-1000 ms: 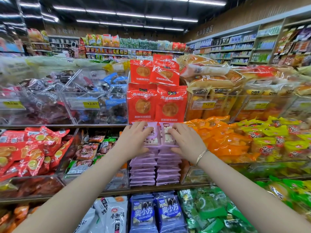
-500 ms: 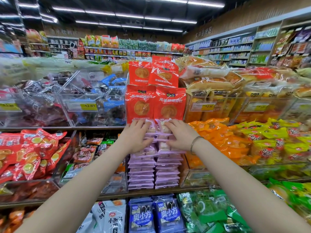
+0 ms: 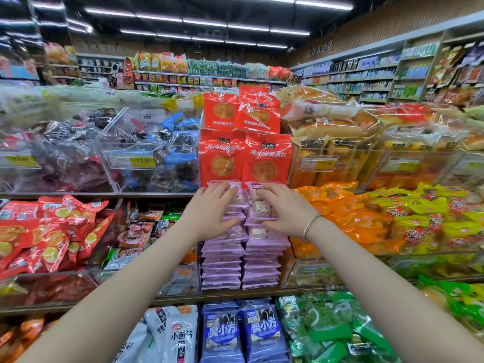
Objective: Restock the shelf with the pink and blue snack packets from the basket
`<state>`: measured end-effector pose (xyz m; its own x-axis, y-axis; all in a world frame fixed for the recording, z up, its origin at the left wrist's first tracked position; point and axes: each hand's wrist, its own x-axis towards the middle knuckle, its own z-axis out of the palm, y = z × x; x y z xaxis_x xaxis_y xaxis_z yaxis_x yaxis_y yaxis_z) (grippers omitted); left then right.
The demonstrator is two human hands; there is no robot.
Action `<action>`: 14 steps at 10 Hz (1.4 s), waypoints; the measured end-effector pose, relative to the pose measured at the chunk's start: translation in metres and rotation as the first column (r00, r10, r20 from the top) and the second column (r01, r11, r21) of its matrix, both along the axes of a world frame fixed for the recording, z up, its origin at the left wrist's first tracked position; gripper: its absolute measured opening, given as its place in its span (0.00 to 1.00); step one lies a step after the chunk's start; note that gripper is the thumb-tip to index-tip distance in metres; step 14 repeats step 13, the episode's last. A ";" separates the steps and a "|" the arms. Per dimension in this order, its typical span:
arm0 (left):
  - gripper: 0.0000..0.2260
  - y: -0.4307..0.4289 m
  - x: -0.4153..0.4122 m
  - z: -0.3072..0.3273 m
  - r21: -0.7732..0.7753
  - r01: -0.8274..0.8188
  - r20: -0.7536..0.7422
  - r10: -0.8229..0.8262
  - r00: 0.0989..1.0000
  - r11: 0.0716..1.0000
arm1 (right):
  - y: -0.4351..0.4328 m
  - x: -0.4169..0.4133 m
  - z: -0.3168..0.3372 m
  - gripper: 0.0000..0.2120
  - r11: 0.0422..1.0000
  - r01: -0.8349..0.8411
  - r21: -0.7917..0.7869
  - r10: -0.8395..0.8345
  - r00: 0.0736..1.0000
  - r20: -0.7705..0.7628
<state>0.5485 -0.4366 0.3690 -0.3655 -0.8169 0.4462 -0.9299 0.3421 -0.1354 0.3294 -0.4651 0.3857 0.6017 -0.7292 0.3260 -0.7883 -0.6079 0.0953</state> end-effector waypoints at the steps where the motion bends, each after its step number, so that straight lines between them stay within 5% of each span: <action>1: 0.34 0.003 0.000 0.003 -0.020 0.014 -0.006 -0.014 1.000 1.000 | 0.004 0.000 -0.001 0.38 1.000 -0.008 -0.004 0.008 1.000 0.008; 3: 0.46 0.005 -0.008 -0.005 -0.041 0.024 0.110 -0.019 0.994 0.999 | 0.017 0.002 -0.023 0.61 0.980 0.126 -0.155 -0.164 0.951 -0.261; 4: 0.51 0.000 -0.026 -0.010 -0.057 0.031 0.196 -0.019 0.981 0.998 | 0.009 0.007 -0.025 0.53 0.967 0.186 -0.174 -0.222 0.951 -0.215; 6: 0.45 -0.015 -0.046 -0.012 -0.051 -0.073 0.089 0.078 0.993 0.996 | -0.010 0.017 -0.014 0.45 0.974 0.186 -0.132 -0.204 0.969 -0.141; 9: 0.49 -0.014 -0.039 -0.017 -0.011 -0.048 0.102 0.049 0.994 0.999 | -0.004 0.001 -0.020 0.53 0.987 0.151 -0.052 -0.154 0.986 -0.062; 12: 0.48 0.020 -0.033 -0.006 -0.052 -0.021 0.055 0.024 0.998 0.998 | 0.020 -0.002 -0.004 0.50 0.994 0.111 -0.004 -0.111 0.994 0.008; 13: 0.39 0.050 -0.008 -0.013 -0.080 -0.030 -0.247 0.010 0.969 0.996 | 0.045 -0.032 0.021 0.43 0.994 0.085 0.075 -0.104 0.945 0.309; 14: 0.39 0.050 -0.008 -0.013 -0.080 -0.030 -0.247 0.010 0.969 0.996 | 0.045 -0.032 0.021 0.43 0.994 0.085 0.075 -0.104 0.945 0.309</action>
